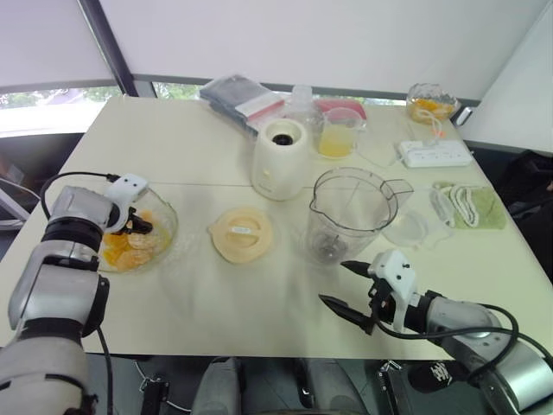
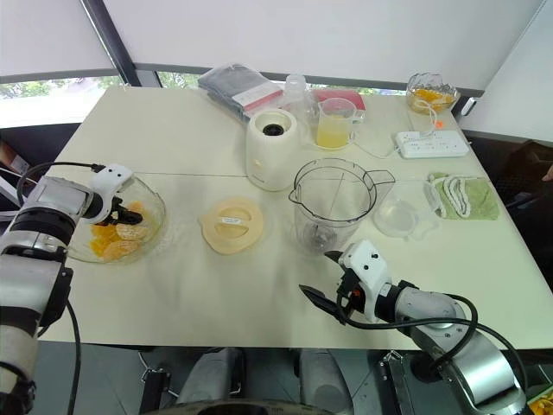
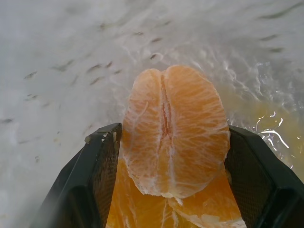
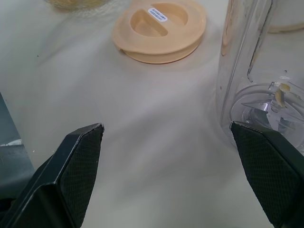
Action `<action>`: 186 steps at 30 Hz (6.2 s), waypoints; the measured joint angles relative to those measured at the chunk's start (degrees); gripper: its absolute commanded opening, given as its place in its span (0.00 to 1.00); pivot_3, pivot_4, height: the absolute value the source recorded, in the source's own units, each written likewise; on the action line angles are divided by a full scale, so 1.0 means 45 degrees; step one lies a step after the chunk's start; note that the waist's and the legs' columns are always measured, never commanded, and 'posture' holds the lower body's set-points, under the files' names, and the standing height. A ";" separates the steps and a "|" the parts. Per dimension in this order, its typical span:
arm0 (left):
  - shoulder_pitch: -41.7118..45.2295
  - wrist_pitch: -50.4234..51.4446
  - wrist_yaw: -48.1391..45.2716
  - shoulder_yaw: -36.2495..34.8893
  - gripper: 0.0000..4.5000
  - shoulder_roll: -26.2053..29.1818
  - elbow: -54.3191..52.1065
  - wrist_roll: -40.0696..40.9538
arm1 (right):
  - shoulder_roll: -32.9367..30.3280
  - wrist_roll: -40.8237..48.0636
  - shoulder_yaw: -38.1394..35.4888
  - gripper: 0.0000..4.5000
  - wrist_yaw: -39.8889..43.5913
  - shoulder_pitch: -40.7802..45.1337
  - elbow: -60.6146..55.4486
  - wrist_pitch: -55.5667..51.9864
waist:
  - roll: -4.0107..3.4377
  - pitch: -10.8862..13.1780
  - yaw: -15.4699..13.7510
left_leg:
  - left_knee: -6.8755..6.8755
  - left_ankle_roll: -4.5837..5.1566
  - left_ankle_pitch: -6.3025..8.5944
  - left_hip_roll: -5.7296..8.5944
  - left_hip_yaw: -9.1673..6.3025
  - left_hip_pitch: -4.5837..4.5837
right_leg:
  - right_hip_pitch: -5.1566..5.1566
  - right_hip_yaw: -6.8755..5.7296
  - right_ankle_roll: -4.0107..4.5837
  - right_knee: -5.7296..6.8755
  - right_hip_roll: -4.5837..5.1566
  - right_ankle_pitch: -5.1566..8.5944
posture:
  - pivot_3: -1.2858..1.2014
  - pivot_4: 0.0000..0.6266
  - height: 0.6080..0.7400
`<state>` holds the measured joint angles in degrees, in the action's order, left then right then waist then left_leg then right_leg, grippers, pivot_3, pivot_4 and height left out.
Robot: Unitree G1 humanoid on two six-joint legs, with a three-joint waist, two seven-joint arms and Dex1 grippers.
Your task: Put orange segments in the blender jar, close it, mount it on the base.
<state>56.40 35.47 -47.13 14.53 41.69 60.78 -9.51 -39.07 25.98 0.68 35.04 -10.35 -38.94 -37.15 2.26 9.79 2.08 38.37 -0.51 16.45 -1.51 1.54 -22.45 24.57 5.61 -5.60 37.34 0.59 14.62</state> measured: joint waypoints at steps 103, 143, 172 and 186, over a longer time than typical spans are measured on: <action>0.4547 -0.3976 -0.6122 0.0586 0.79 -0.8879 -0.1074 0.3239 | 0.3597 -0.3504 0.0006 1.00 -0.3713 -0.4624 -0.0042 0.2542 | -0.0029 0.0001 -0.0241 | 0.0159 0.0028 0.0018 0.0028 -0.0013 -0.0038 | -0.0047 0.0027 0.0038 -0.0016 -0.0001 0.0032 | 0.52 0.24 1.00; -0.3731 -0.1198 -0.2500 -0.3069 0.99 -0.3206 -1.0068 0.4964 | 0.3110 -0.3479 -0.4585 1.00 -0.3764 -0.1374 0.2233 0.3443 | -0.0113 -0.0004 -0.0322 | 0.0139 0.0027 0.0017 -0.0022 -0.0026 -0.0016 | -0.0049 0.0030 -0.0019 0.0018 0.0021 0.0014 | 0.52 0.24 1.00; -0.5714 -0.0211 -0.0797 -0.2384 0.99 -0.3303 -1.3862 0.5755 | 0.5071 -0.3628 -0.5450 1.00 -0.7453 0.2081 0.5500 0.2217 | -0.0170 -0.0017 -0.0182 | 0.0146 0.0025 0.0016 -0.0001 -0.0019 0.0003 | -0.0059 0.0045 0.0006 0.0015 0.0010 0.0019 | 0.52 0.24 1.00; -0.5984 -0.0224 -0.0610 -0.2213 0.99 -0.3221 -1.4086 0.5742 | 0.5438 -0.3853 -0.5452 1.00 -0.8763 0.2494 0.6284 0.2262 | -0.0175 -0.0014 -0.0015 | 0.0145 0.0025 0.0016 -0.0015 -0.0020 0.0001 | -0.0058 0.0047 0.0023 0.0012 0.0016 0.0028 | 0.52 0.24 1.00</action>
<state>29.47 34.46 -49.88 4.57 27.19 -2.61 16.33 -14.60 8.64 -23.85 -4.39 0.88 -10.66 -26.97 1.47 9.72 2.02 39.02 -0.40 16.52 -1.58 1.45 -22.45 24.30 5.83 -5.50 37.40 0.67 14.74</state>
